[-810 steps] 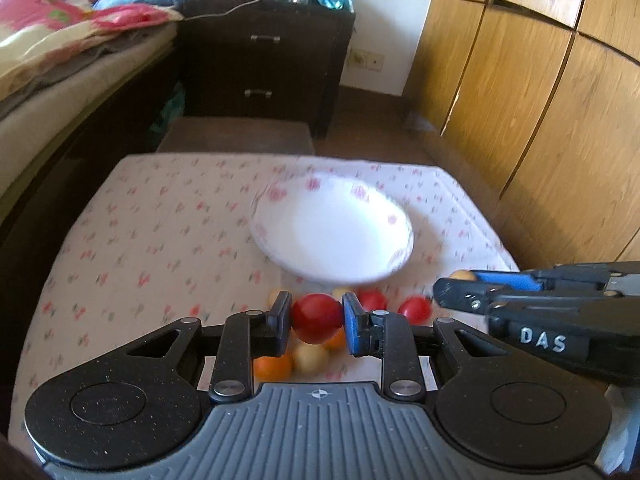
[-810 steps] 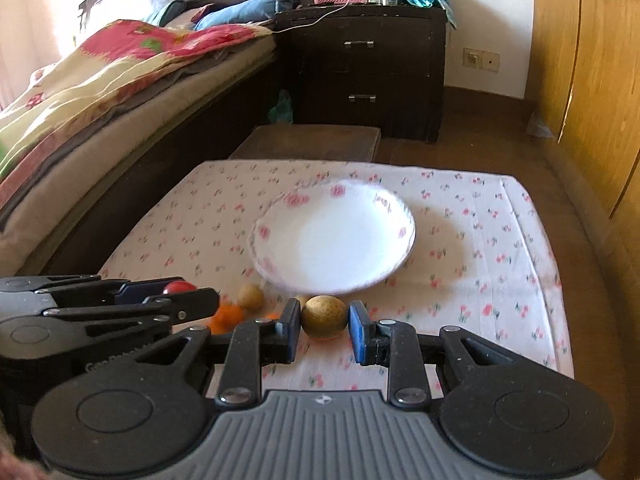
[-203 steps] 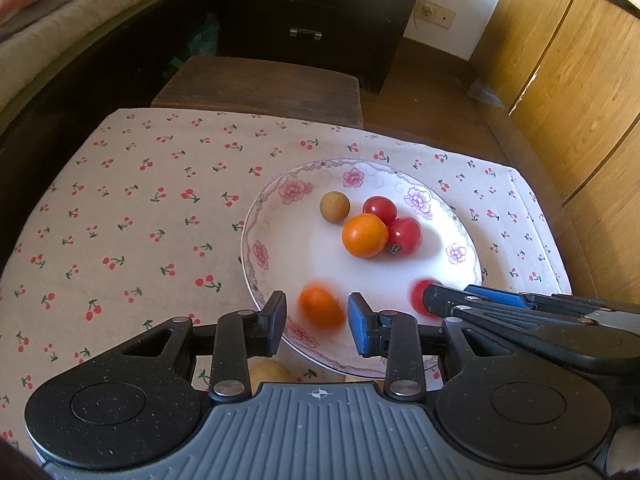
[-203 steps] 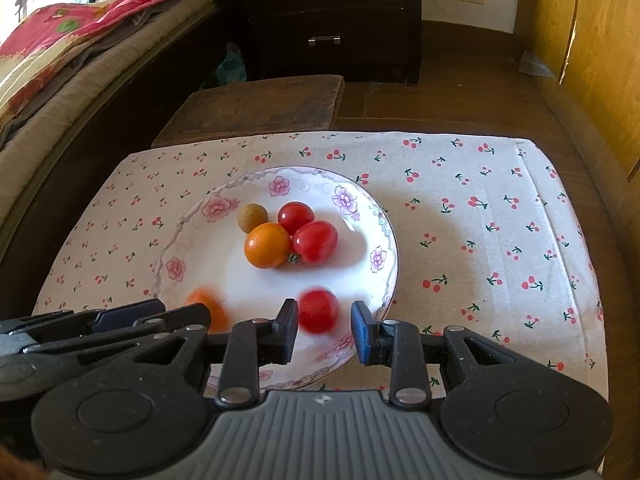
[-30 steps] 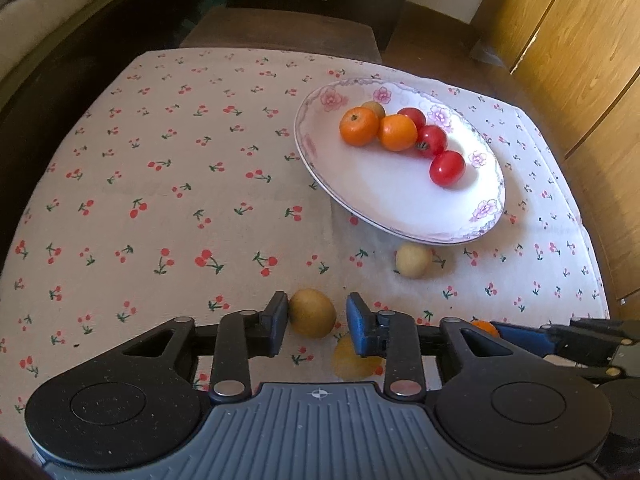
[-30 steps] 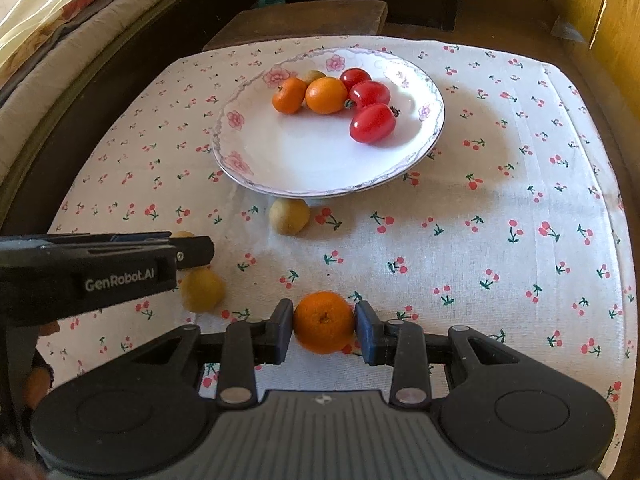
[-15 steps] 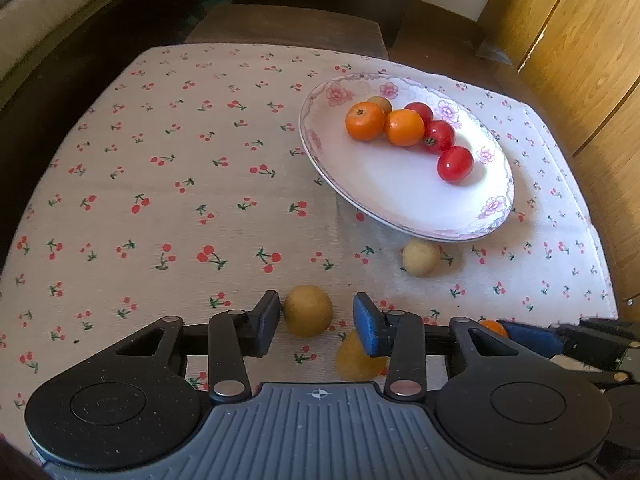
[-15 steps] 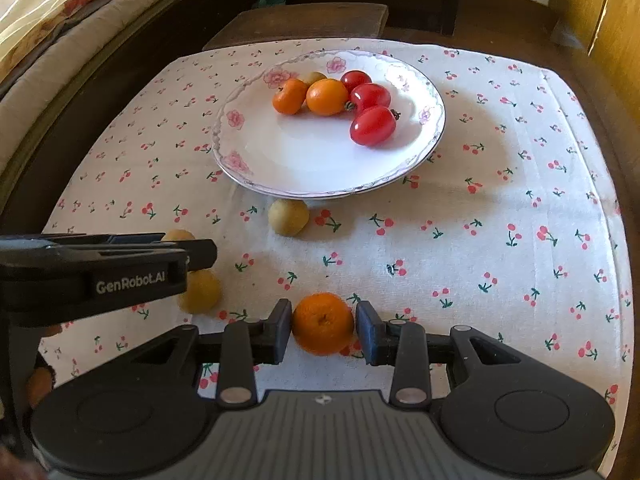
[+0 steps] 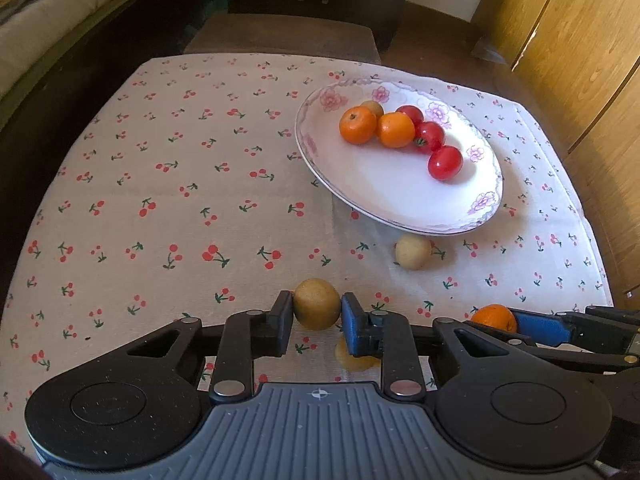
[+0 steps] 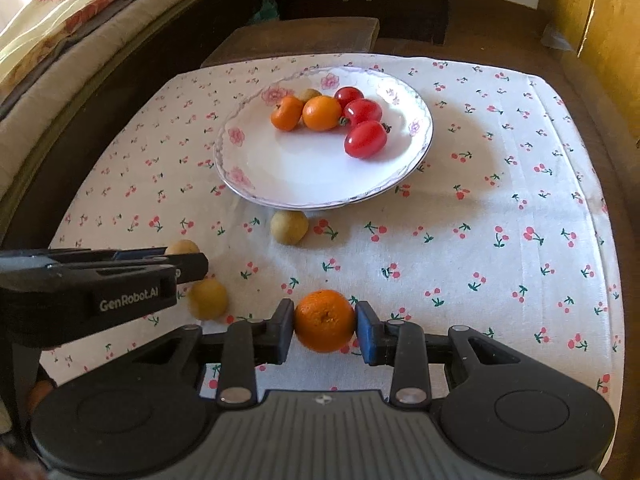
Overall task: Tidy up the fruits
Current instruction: 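Carry the mandarin and tan fruit over the white bowl with both tools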
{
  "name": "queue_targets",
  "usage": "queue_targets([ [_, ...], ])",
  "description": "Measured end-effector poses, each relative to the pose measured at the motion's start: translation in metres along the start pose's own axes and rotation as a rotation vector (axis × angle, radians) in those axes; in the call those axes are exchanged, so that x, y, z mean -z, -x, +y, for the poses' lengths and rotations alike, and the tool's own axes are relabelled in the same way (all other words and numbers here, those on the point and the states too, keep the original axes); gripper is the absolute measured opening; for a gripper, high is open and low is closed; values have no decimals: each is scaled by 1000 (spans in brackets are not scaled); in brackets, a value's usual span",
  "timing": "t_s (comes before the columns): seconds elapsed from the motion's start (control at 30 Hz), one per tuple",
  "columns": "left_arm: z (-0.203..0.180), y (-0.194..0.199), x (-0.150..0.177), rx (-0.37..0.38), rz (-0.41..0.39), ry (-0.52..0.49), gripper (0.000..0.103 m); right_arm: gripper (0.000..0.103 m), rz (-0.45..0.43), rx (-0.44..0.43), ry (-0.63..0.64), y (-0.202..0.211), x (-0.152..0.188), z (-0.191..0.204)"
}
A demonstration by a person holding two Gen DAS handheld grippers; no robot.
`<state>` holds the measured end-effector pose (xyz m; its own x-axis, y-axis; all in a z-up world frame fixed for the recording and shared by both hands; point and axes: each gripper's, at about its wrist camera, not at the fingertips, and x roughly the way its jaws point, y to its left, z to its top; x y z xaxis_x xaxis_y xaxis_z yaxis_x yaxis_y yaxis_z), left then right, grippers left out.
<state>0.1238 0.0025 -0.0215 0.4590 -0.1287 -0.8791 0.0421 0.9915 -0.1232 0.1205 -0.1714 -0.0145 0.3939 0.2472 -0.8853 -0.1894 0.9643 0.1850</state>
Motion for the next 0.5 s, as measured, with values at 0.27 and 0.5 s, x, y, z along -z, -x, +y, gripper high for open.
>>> queue_targets([
  [0.27, 1, 10, -4, 17, -32, 16, 34, 34, -30, -6, -13, 6, -4, 0],
  [0.5, -3, 13, -10, 32, -52, 14, 34, 34, -54, -7, -25, 8, -10, -1],
])
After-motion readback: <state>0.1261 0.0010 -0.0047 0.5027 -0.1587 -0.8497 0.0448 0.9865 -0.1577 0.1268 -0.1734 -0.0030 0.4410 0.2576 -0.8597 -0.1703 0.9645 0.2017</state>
